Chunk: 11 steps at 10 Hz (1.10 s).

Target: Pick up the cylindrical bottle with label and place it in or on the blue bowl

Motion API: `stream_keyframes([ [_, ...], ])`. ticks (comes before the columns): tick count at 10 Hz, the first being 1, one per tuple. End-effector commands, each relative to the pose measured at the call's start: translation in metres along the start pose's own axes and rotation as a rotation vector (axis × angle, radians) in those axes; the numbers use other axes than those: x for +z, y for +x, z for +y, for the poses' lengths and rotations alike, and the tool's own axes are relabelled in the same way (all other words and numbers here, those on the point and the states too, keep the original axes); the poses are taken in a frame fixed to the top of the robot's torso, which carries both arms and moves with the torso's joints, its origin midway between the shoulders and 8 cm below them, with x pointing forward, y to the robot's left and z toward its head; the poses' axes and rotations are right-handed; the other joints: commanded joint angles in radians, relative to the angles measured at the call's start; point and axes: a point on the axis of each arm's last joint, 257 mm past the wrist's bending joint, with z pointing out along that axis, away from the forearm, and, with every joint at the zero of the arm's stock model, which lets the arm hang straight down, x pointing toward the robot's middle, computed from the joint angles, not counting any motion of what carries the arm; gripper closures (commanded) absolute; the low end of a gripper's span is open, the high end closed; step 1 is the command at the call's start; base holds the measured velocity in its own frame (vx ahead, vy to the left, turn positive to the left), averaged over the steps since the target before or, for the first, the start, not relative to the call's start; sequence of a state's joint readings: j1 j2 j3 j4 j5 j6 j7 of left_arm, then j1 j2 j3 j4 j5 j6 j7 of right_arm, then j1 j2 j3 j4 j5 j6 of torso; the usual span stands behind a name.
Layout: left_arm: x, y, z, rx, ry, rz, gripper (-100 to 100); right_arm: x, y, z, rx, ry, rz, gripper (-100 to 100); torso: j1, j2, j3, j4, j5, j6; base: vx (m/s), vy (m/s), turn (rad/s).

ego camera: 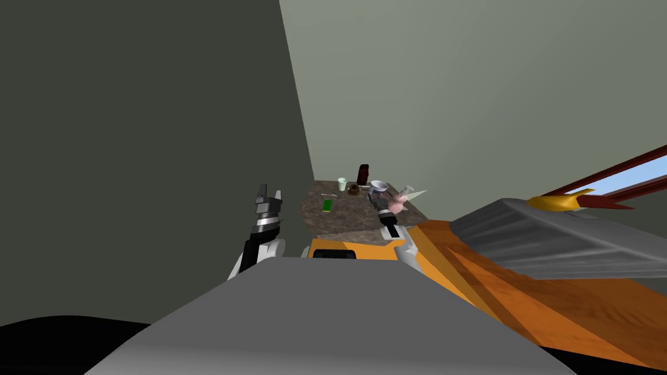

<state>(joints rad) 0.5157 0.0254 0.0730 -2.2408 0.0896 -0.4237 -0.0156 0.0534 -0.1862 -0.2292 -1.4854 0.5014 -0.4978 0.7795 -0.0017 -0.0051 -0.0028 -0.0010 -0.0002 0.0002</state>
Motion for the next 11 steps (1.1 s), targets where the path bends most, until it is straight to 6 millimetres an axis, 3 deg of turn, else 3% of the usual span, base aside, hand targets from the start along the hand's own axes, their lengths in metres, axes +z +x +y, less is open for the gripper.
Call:
stream_keyframes([
  [1, 0.000, 0.000, 0.000, 0.000, 0.000, 0.000, 0, 0.000, 0.013, -0.005, -0.023, 0.009, 0.025, -100, 0.000, 0.000, 0.000, 0.000, 0.000, 0.000, 0.050, -0.015, -0.013],
  [7, 0.000, 0.000, 0.000, 0.000, 0.000, 0.000, 0, 0.013, 0.059, -0.009, -0.160, 0.034, 0.124, -100, -0.001, -0.002, -0.001, -0.001, 0.000, 0.000, 0.075, -0.028, -0.036],
  [11, 0.000, 0.000, 0.000, 0.000, 0.000, 0.000, 0, 0.020, 0.100, 0.003, -0.221, 0.046, 0.208, -100, -0.003, -0.001, 0.000, 0.000, -0.001, 0.000, 0.075, -0.056, -0.056],
])
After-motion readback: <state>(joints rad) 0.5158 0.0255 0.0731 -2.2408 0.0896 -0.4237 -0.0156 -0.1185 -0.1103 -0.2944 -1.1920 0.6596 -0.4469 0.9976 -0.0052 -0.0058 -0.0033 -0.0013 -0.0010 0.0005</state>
